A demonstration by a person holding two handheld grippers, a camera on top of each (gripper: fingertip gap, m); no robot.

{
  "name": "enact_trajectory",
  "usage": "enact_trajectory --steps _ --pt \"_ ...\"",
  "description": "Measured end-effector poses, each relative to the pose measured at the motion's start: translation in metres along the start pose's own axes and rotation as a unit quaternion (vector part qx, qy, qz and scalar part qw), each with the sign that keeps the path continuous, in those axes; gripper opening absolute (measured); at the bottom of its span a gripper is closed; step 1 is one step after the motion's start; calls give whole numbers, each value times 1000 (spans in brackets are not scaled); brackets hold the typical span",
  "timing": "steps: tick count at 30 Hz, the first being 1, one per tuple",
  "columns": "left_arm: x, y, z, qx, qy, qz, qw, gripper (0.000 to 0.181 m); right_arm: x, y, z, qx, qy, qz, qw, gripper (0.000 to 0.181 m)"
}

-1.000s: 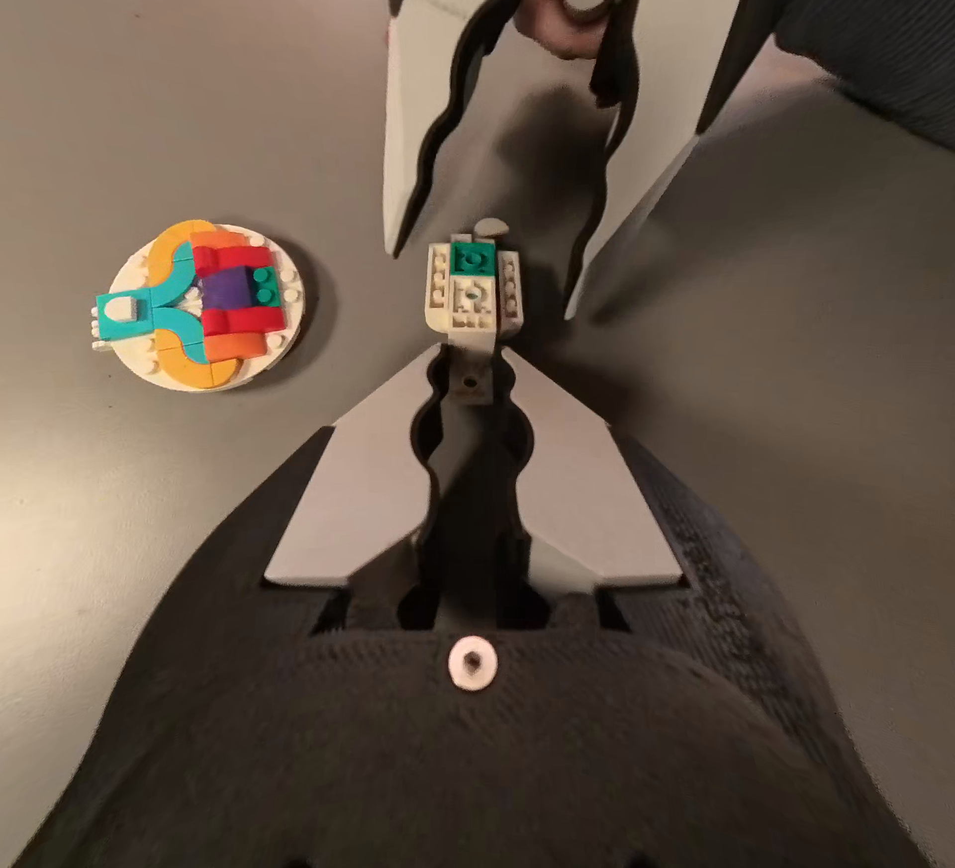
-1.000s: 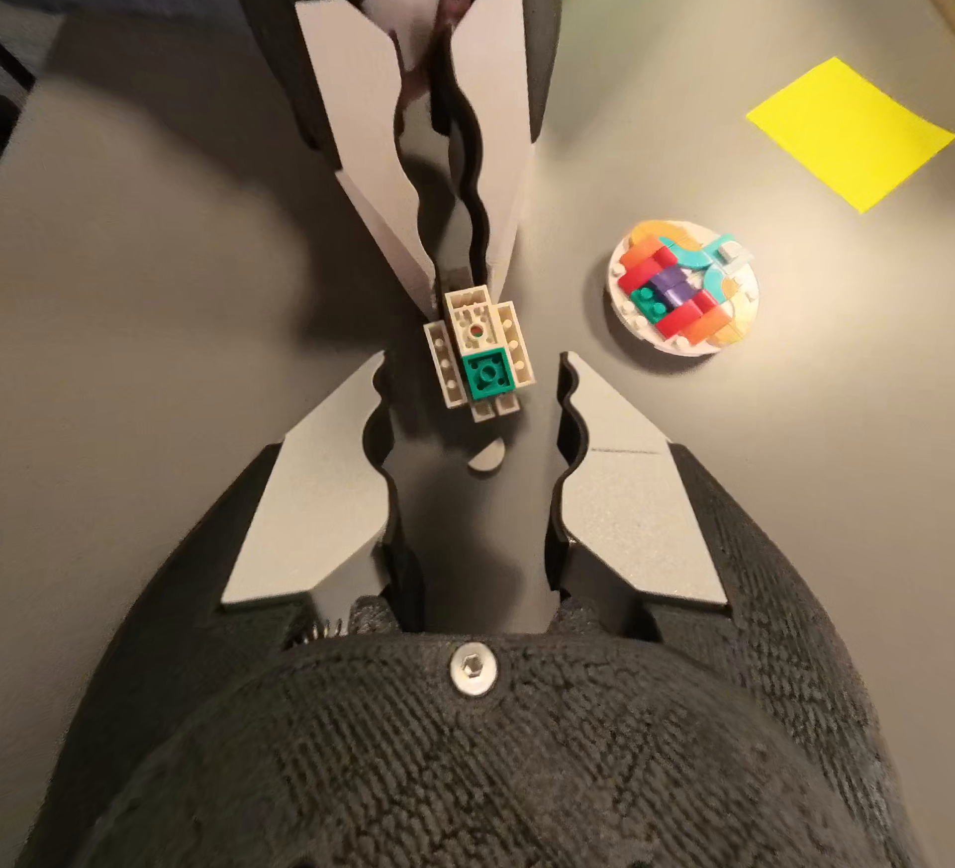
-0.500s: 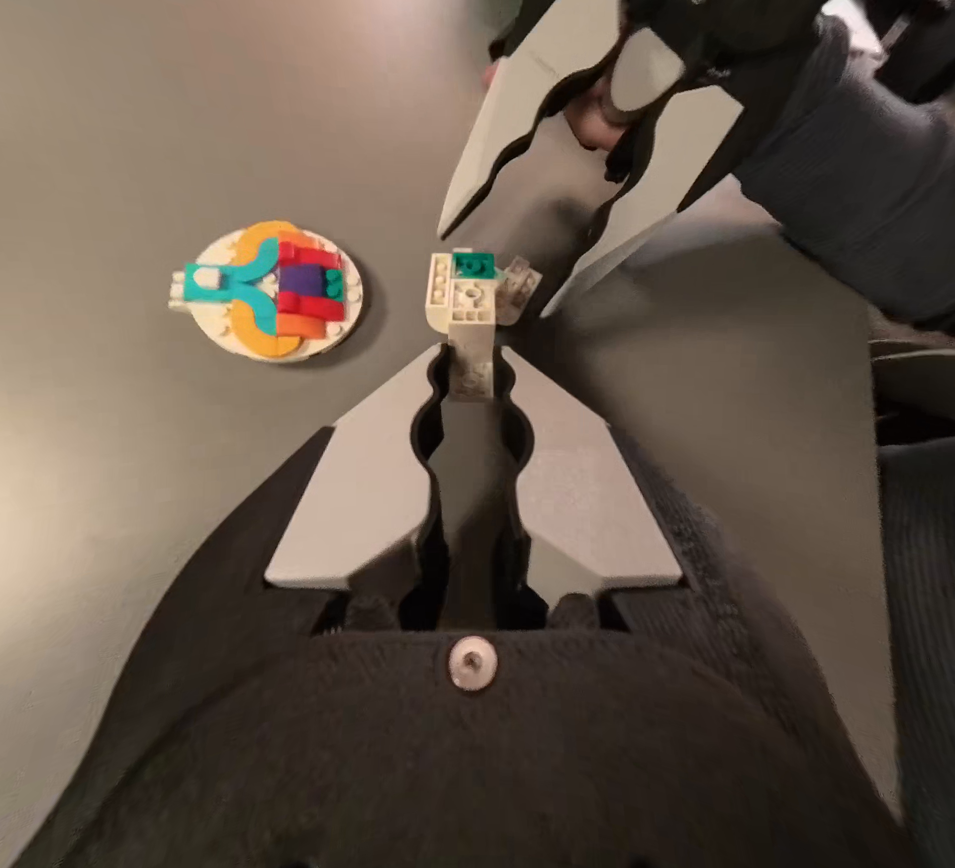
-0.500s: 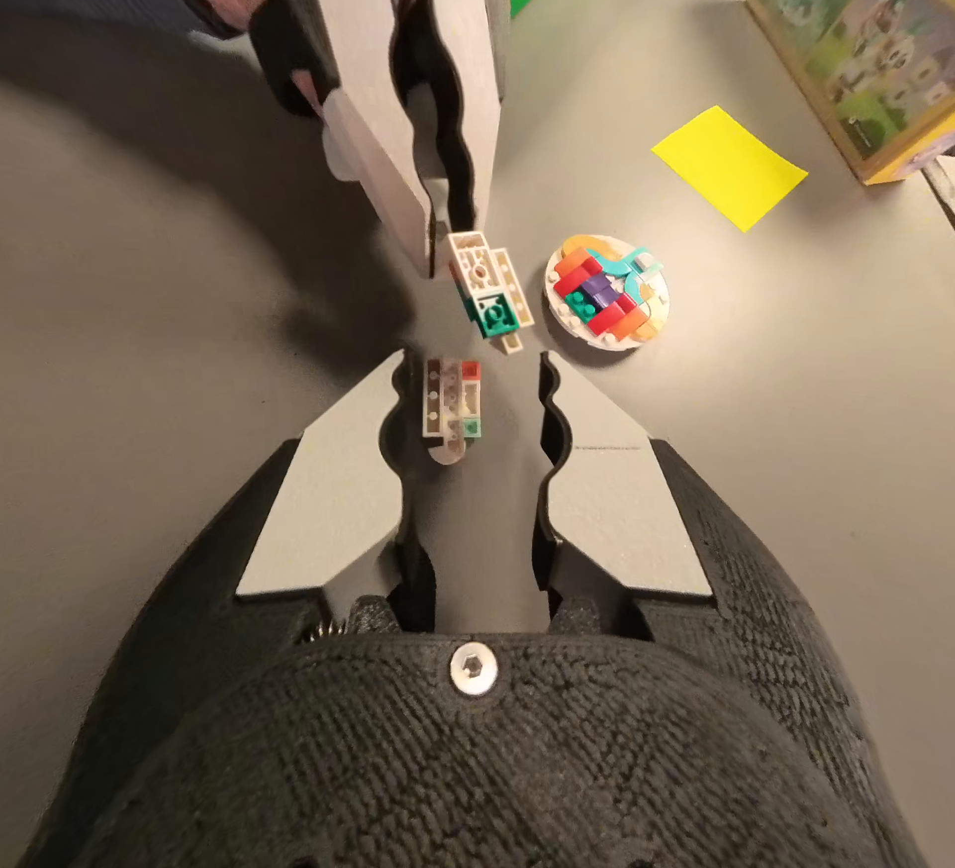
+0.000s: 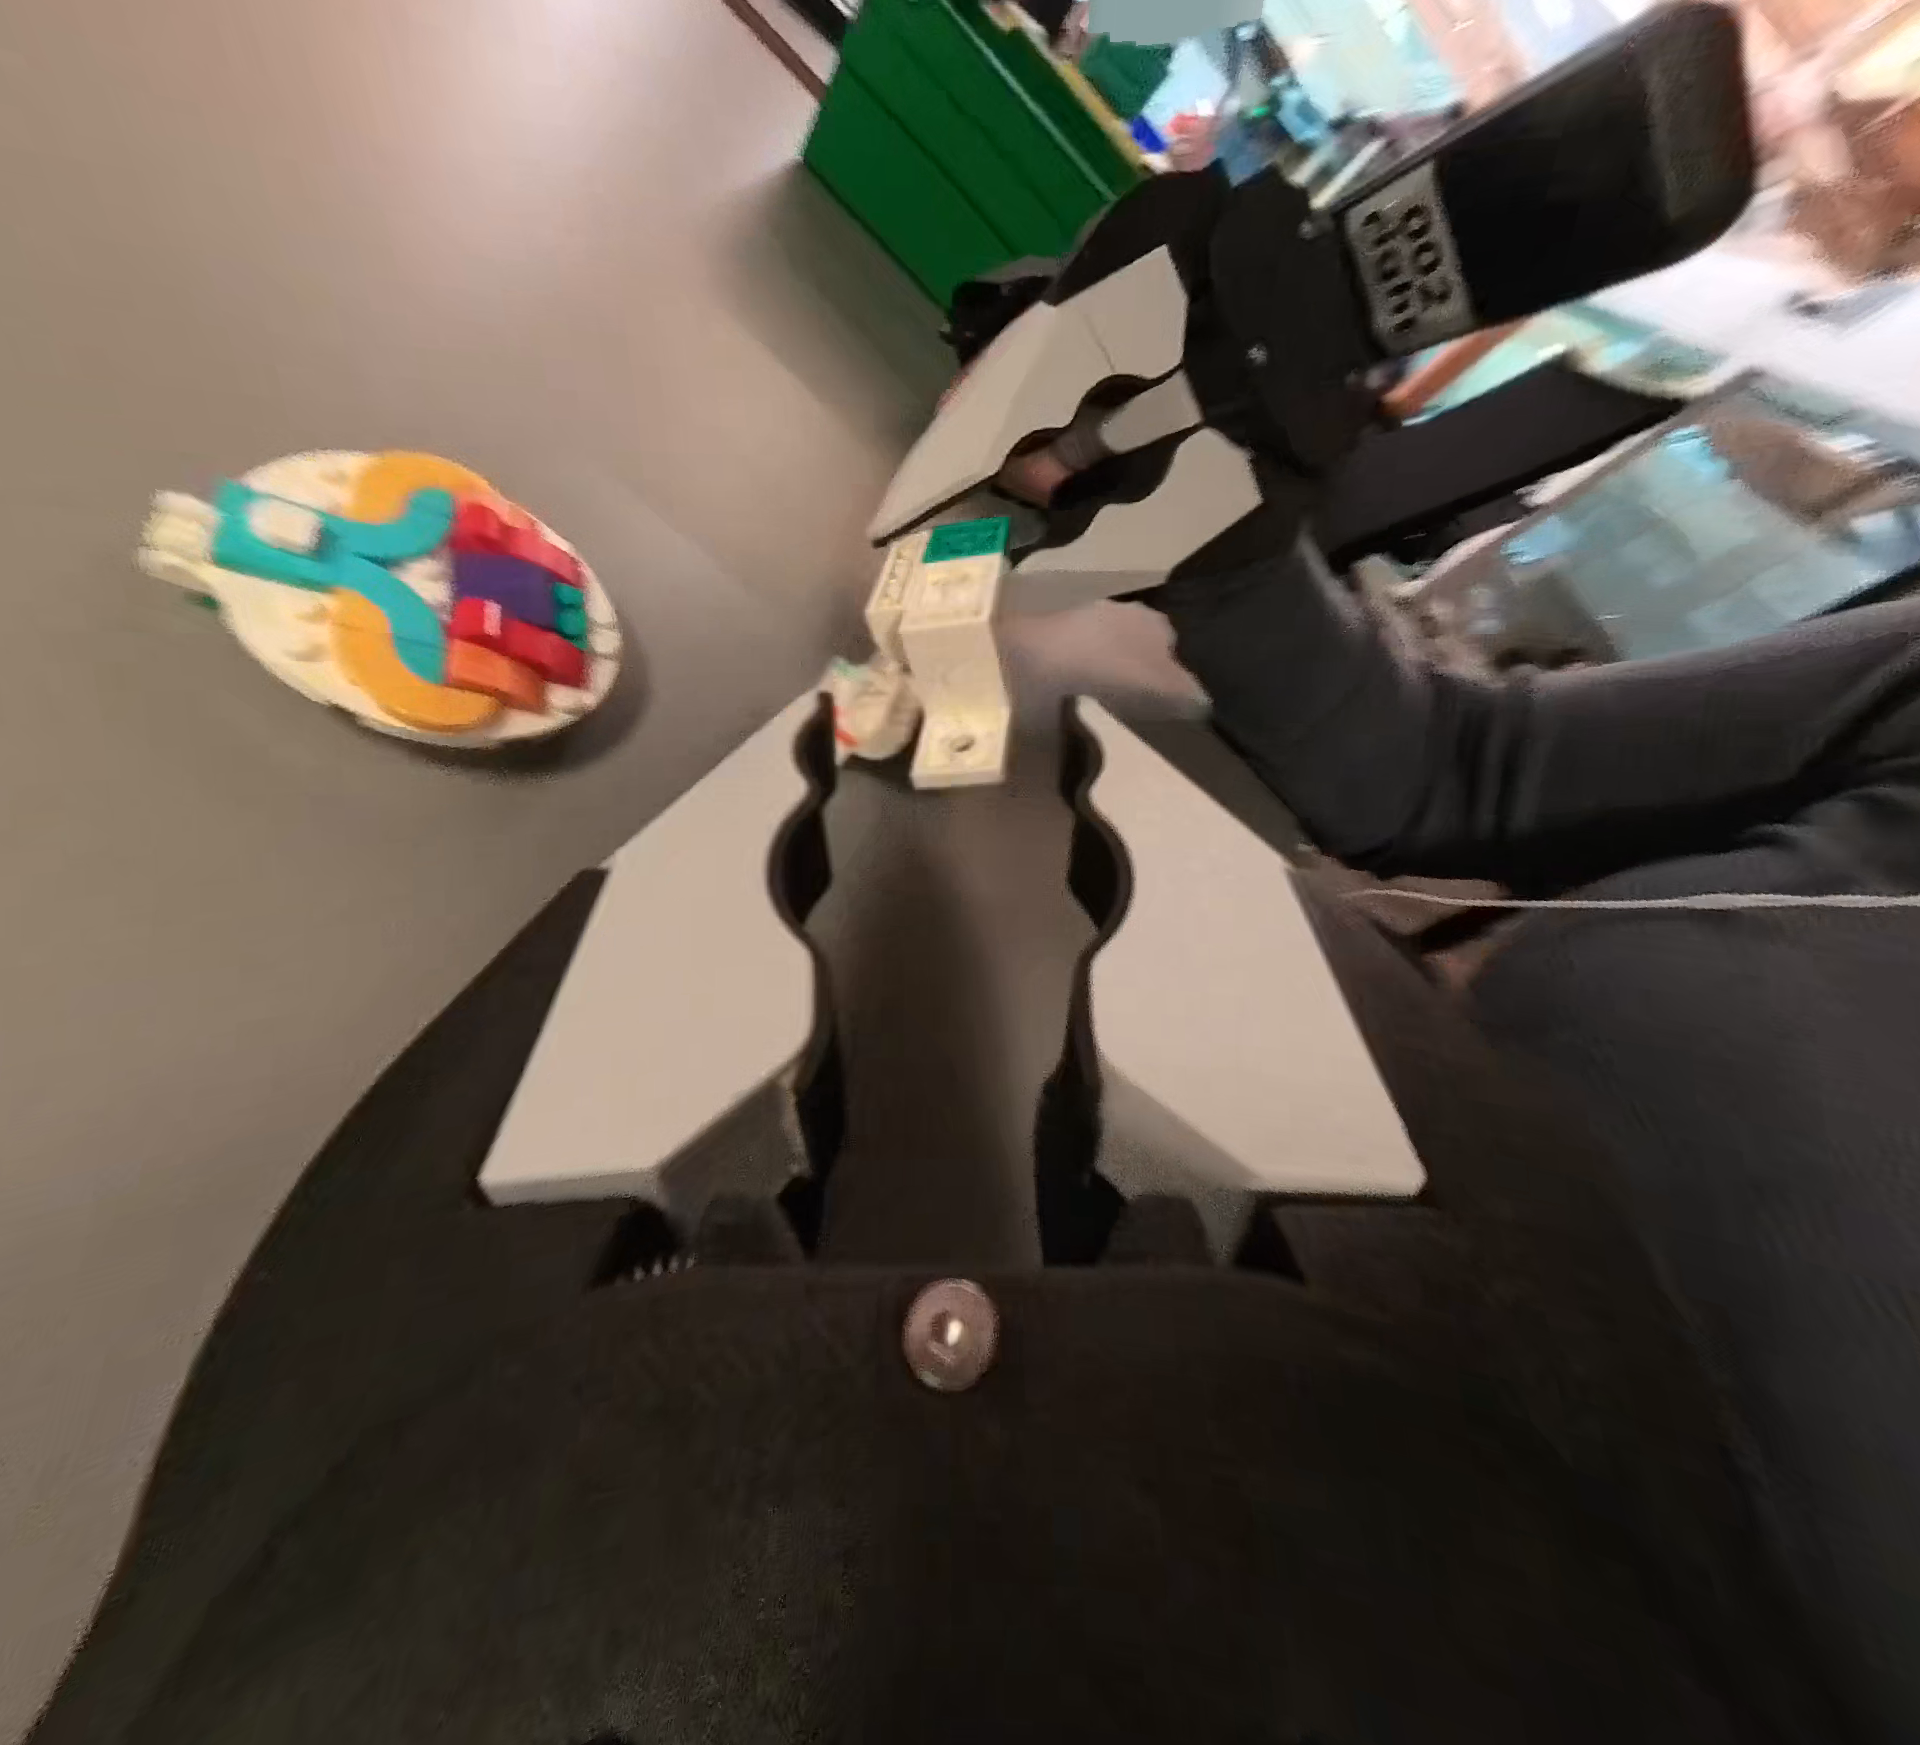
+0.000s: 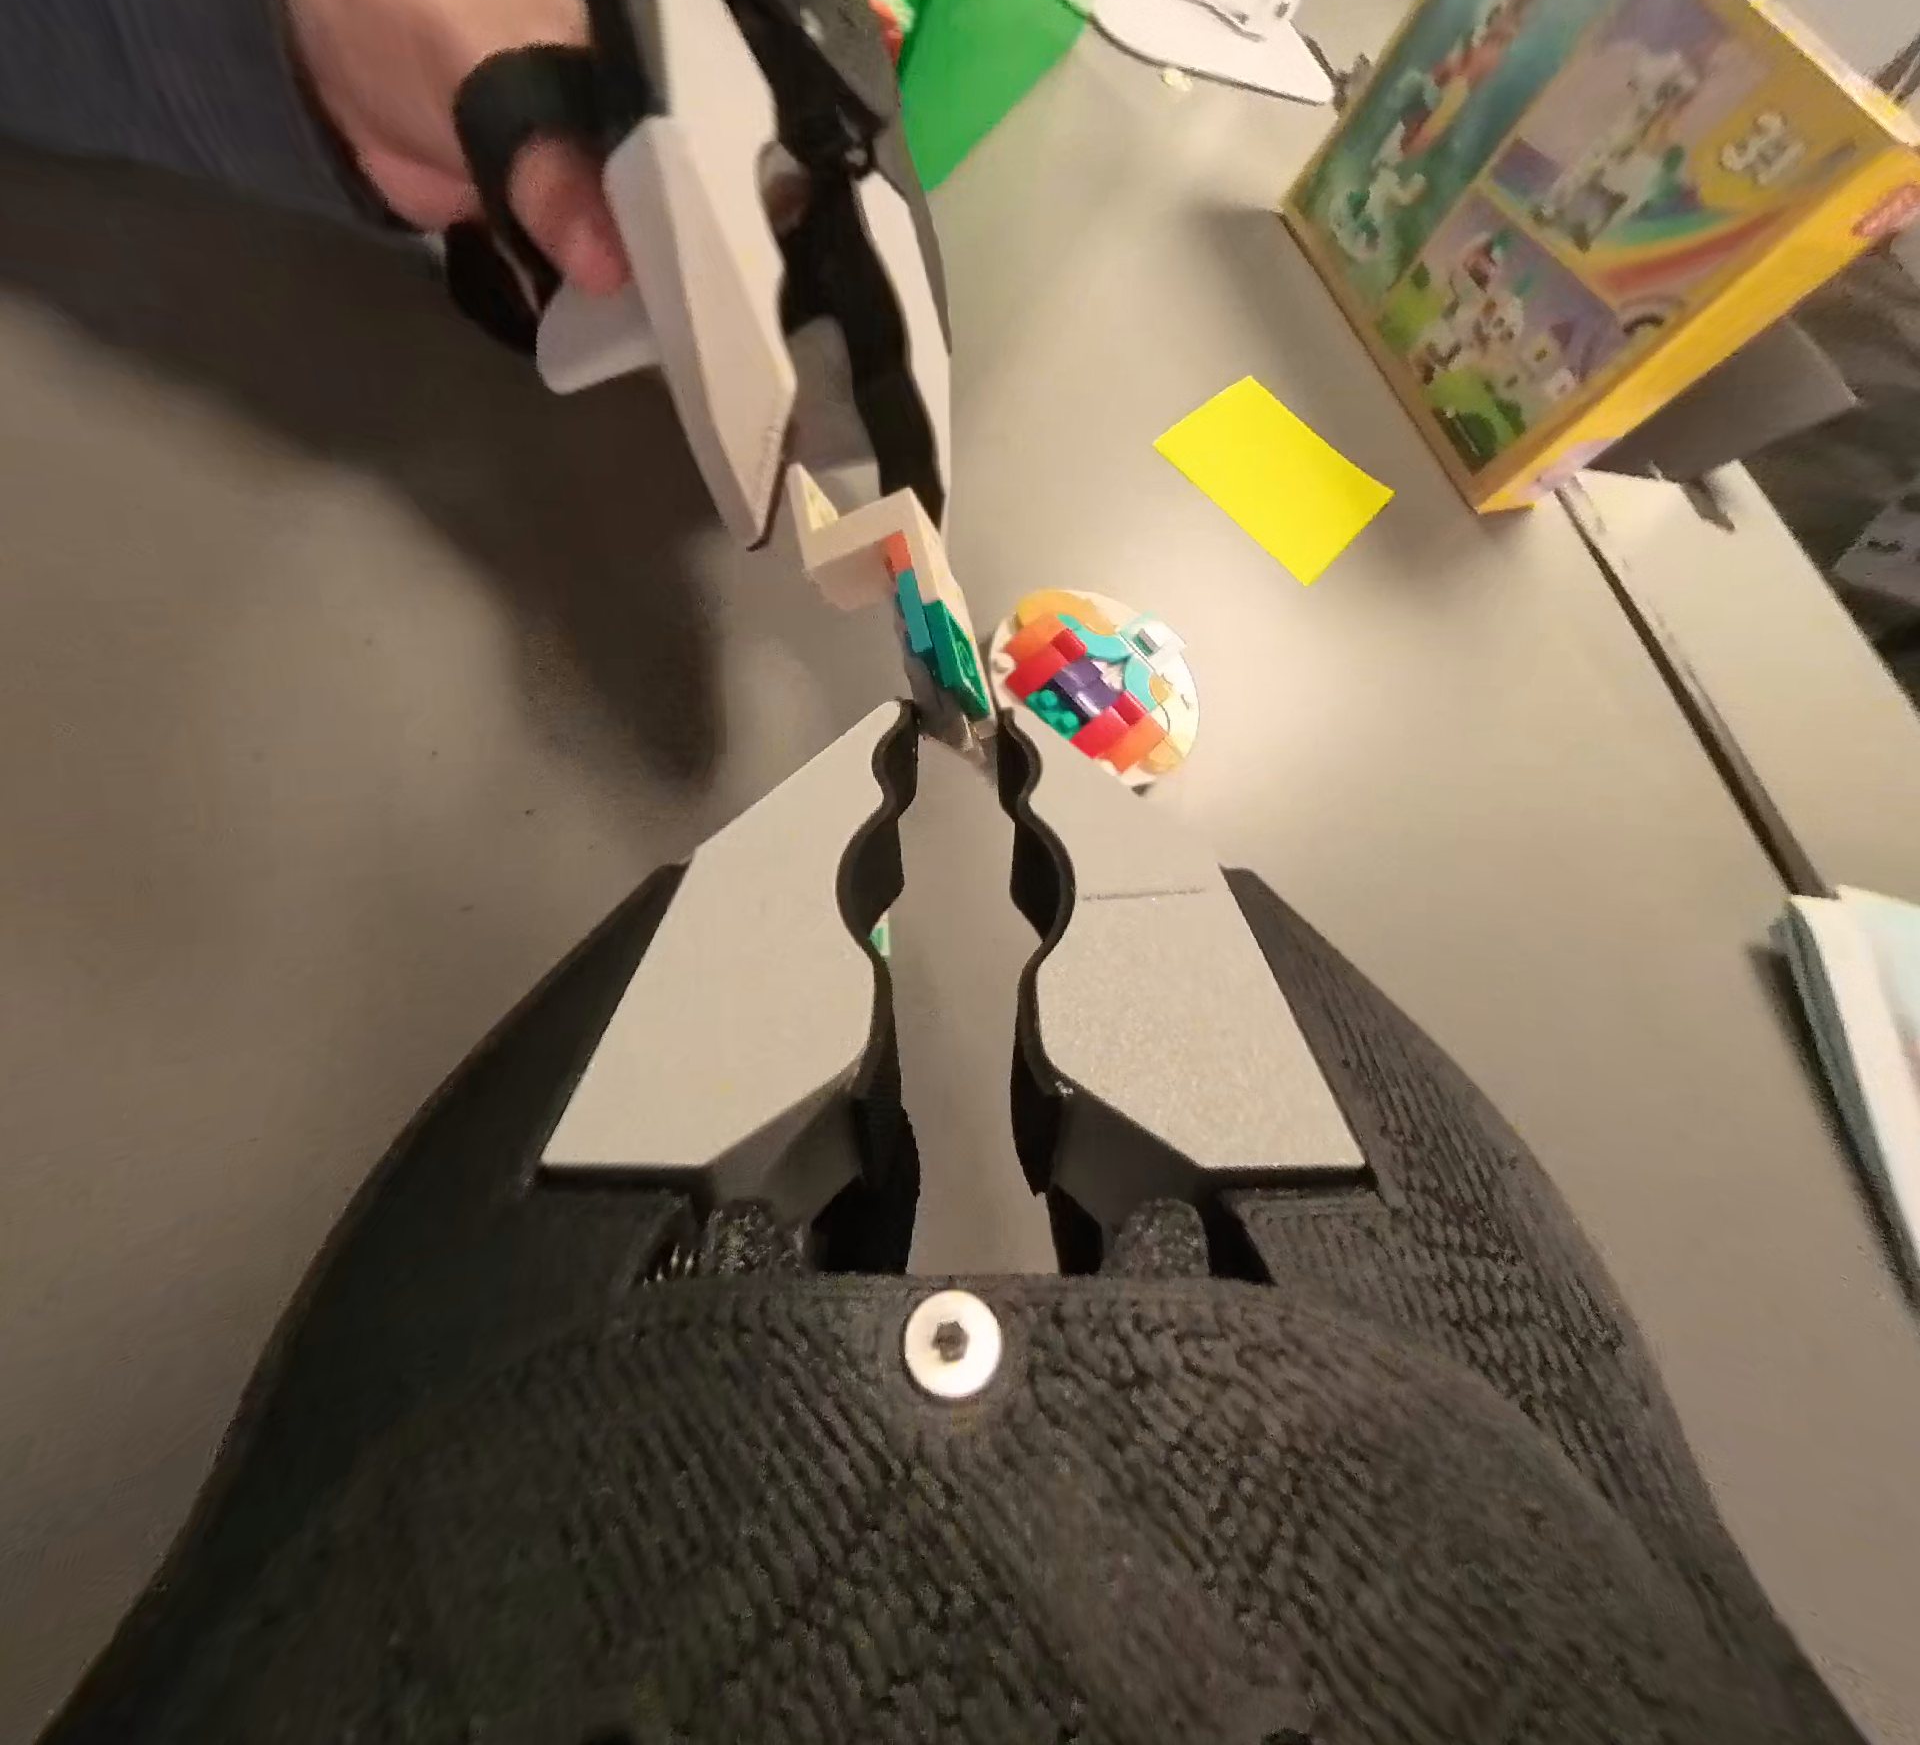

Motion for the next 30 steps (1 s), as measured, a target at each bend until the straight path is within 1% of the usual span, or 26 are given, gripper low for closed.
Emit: enact_trajectory --steps 1,2,4,6,8,9,11,12,13,14,15,16,17,19,20,22,25,27,30 --pt "-1 0 -1 33 1 -31 999 48 0 2 0 17 -1 1 1000 12" --pt "-2 1 -2 71 1 -67 995 50 0 4 1 34 -3 -1 999 12" --pt "-1 7 -4 157 -8 -129 979 48 0 6 1 64 -2 -11 998 12" --pt "2 13 -3 239 -27 -180 954 37 1 7 1 93 2 -21 995 12" --pt "6 18 0 308 -52 -224 923 34 1 9 2 123 12 -35 992 12" --pt "8 20 2 334 -63 -232 911 34 1 9 2 139 16 -42 989 12" --pt "14 26 4 367 -64 -227 900 32 2 9 3 165 23 -65 984 12" --pt "16 28 5 374 -61 -219 899 20 3 9 3 172 27 -74 982 12" --pt "15 28 4 377 -58 -232 895 10 3 9 3 175 32 -74 981 13" --pt "15 28 5 372 -63 -224 898 7 2 10 2 174 41 -67 982 13" --pt "15 27 4 345 -62 -208 913 3 1 11 2 169 48 -56 983 18" --pt "13 25 3 312 -45 -197 928 2 0 13 1 159 53 -41 985 33" --pt "11 23 1 277 -32 -182 943 2 -2 14 1 145 57 -24 987 41" --pt "5 20 -3 209 3 -134 969 2 -5 14 0 110 61 3 992 40" --pt "1 18 -4 181 22 -110 977 2 -6 13 -1 95 65 9 993 38" --pt "-2 15 -5 146 38 -77 986 2 -6 10 -5 75 78 12 994 36" --pt "-1 14 -3 130 36 -58 989 2 -9 7 -9 31 99 48 993 33" --pt "0 13 -2 117 34 -42 992 2 -11 6 -11 11 101 61 993 33" --pt "-1 9 -1 104 34 -51 993 2 -14 7 -9 3 94 59 994 33"
Point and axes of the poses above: each gripper's, where its closed fingertips meet, x out along the fingers, z out of its underside, y = z × x across the jaws, the point moved 9 cm from there along -x, back along the fingers, and after that the axes turned 3 degrees about x, right-handed, at the moved point
